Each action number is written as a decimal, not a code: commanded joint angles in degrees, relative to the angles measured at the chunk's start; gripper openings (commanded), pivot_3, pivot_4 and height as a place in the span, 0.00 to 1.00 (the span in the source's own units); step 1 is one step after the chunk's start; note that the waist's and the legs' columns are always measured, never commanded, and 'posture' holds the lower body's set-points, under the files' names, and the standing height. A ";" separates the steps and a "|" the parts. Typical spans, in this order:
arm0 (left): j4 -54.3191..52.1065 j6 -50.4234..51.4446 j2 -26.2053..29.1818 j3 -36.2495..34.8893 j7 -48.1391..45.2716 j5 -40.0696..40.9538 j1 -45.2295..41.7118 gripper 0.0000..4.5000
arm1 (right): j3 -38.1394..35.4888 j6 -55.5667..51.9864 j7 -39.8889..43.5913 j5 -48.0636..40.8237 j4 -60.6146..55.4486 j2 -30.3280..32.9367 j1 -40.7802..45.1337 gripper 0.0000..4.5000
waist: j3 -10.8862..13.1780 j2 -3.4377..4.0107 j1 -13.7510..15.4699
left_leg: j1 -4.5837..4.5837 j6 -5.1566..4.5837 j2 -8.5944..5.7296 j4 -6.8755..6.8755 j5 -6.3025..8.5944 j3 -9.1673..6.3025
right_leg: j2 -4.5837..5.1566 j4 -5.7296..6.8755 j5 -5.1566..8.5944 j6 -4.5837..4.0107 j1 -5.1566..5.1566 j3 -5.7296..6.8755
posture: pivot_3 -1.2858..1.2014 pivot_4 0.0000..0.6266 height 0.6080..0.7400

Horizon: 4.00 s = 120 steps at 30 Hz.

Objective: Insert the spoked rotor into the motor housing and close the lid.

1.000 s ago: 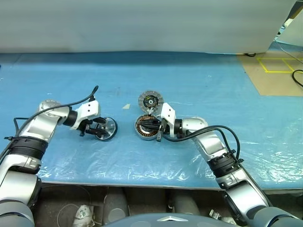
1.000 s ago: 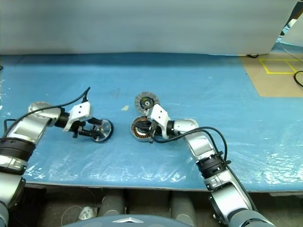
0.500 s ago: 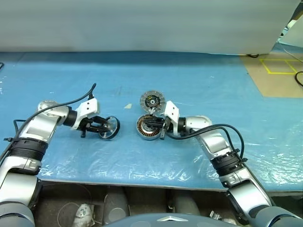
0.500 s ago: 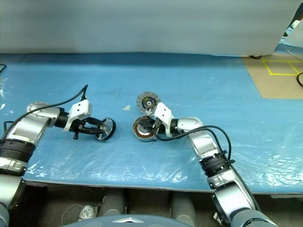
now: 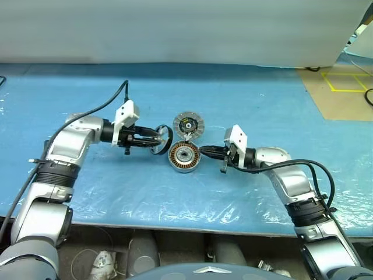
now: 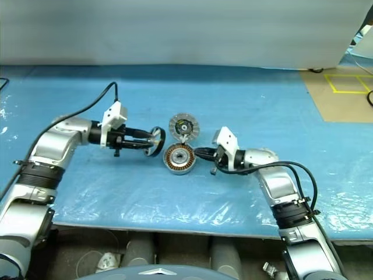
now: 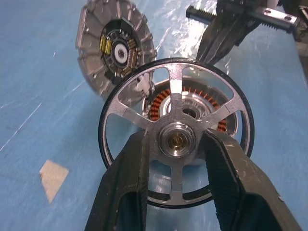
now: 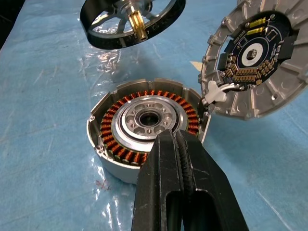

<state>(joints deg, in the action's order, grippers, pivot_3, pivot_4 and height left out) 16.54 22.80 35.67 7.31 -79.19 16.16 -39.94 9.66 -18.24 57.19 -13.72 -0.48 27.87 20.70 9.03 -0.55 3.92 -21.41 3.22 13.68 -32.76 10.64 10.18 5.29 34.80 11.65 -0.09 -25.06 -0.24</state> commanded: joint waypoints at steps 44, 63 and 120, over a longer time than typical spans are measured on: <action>0.68 -1.10 -6.02 7.48 1.55 -4.69 -1.06 0.30 | 0.35 2.52 2.43 1.59 -1.05 3.99 -3.46 0.00 | 0.00 0.00 0.08 | -0.05 -0.02 -0.02 -0.01 0.00 -0.01 | 0.03 -0.03 0.00 0.00 -0.01 0.00 | 0.52 0.24 1.00; 1.75 -1.66 -5.48 8.02 3.29 -7.14 -1.09 0.46 | 0.44 2.70 2.21 2.28 -1.21 3.54 -2.93 0.00 | 0.00 0.00 0.08 | -0.05 -0.02 -0.02 -0.01 0.00 -0.01 | 0.03 -0.03 0.00 0.00 -0.01 0.01 | 0.52 0.24 1.00; -6.38 -2.63 -10.06 -11.11 24.94 7.15 7.57 0.01 | -1.19 3.23 0.41 0.94 -4.54 3.20 -2.99 0.00 | 0.00 0.03 0.01 | -0.10 -0.03 -0.02 0.01 0.01 0.00 | 0.01 -0.08 0.01 0.00 -0.06 0.00 | 0.52 0.24 1.00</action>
<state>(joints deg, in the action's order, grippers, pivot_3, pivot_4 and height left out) 7.99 22.92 24.65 -1.96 -54.47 24.05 -30.51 9.95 -14.81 58.03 -11.38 -2.06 30.53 18.00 9.04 -0.52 3.93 -21.51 3.19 13.66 -32.76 10.66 10.18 5.29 34.72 11.66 -0.09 -25.12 -0.23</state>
